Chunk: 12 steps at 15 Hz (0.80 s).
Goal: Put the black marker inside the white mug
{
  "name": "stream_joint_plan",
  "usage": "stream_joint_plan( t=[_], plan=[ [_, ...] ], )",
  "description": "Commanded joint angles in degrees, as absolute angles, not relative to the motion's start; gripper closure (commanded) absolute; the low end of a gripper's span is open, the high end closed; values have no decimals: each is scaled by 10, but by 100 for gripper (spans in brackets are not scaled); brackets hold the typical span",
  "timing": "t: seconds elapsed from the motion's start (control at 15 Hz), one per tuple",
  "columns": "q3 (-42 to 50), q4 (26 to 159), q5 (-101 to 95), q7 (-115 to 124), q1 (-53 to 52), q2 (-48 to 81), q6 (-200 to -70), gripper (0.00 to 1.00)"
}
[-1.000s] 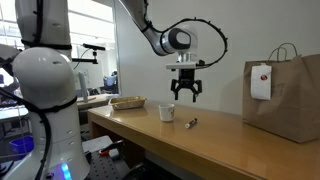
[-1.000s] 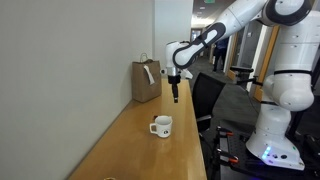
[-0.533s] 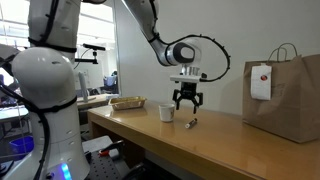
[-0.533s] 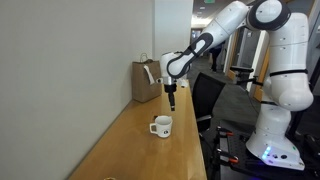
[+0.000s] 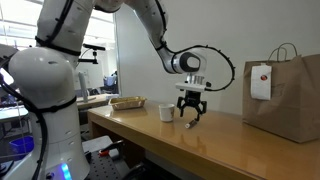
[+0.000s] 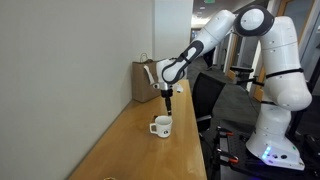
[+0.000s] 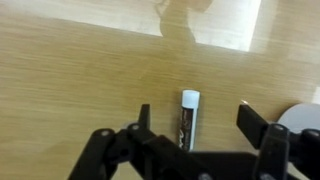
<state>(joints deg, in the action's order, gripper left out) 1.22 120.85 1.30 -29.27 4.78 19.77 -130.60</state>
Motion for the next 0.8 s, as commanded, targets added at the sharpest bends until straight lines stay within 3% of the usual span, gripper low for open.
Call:
stream_joint_plan(
  t=[0.0, 0.13, 0.27, 0.33, 0.47, 0.73],
  plan=[
    [-3, 1184, 15, -295, 61, 222, -1311, 11],
    [-5, 1178, 12, -292, 61, 230, -1311, 28],
    [-7, 1174, 13, -292, 63, 237, -1310, 34],
    [-7, 1174, 11, -291, 63, 239, -1311, 43],
    [-8, 1173, 13, -290, 64, 243, -1310, 47],
    [-10, 1175, 11, -291, 65, 250, -1308, 45]
  ],
)
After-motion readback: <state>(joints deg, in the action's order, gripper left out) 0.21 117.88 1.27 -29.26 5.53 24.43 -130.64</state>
